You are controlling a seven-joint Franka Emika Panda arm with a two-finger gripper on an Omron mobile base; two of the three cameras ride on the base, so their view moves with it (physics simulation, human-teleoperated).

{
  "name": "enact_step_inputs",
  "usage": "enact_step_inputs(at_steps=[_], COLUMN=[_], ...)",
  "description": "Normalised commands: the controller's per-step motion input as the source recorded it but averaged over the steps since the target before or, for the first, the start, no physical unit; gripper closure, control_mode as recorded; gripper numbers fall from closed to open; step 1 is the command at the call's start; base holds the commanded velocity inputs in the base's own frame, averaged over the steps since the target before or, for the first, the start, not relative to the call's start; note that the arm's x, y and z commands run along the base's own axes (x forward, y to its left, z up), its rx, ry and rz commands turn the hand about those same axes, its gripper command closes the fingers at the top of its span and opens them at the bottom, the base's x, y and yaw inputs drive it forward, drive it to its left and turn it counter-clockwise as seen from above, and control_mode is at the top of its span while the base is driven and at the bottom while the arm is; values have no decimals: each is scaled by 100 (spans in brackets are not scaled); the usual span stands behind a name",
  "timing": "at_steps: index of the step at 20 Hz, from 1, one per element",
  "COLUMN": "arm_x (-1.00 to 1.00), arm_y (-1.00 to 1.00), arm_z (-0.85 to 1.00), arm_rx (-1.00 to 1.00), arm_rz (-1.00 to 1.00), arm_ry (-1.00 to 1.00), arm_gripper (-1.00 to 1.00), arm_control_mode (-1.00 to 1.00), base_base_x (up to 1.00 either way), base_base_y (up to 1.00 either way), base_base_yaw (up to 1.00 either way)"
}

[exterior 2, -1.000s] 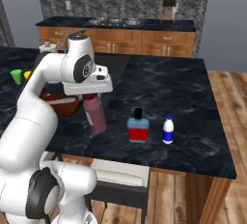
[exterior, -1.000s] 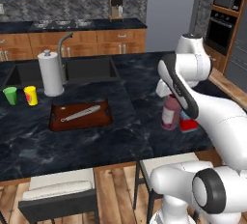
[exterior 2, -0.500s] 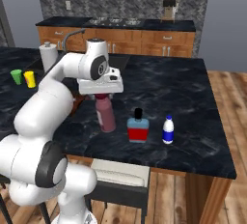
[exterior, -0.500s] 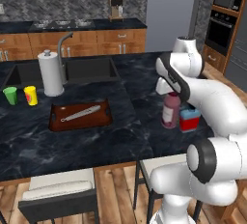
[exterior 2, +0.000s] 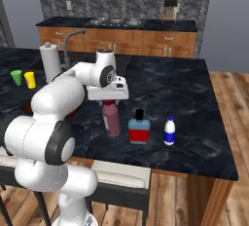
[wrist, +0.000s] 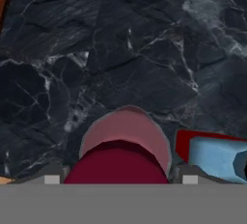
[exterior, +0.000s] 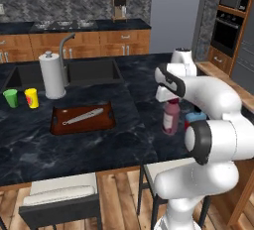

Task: Place the drinks on the dining counter in a tight cluster.

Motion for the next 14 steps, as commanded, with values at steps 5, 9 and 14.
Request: enact_step_inputs(at_steps=[5,9,14], arm_x=[0,6,31], arm_y=[-27,-9,0], arm_z=[-20,-19,-14], arm_rx=[0,0,0], arm_rz=[0,0,0], arm_ry=[13,6,0], arm_gripper=[100,100,100], arm_control_mode=[-100,-100,-100], base_base_x=[0,0,0], base_base_y=[0,0,0], base_base_yaw=[0,0,0])
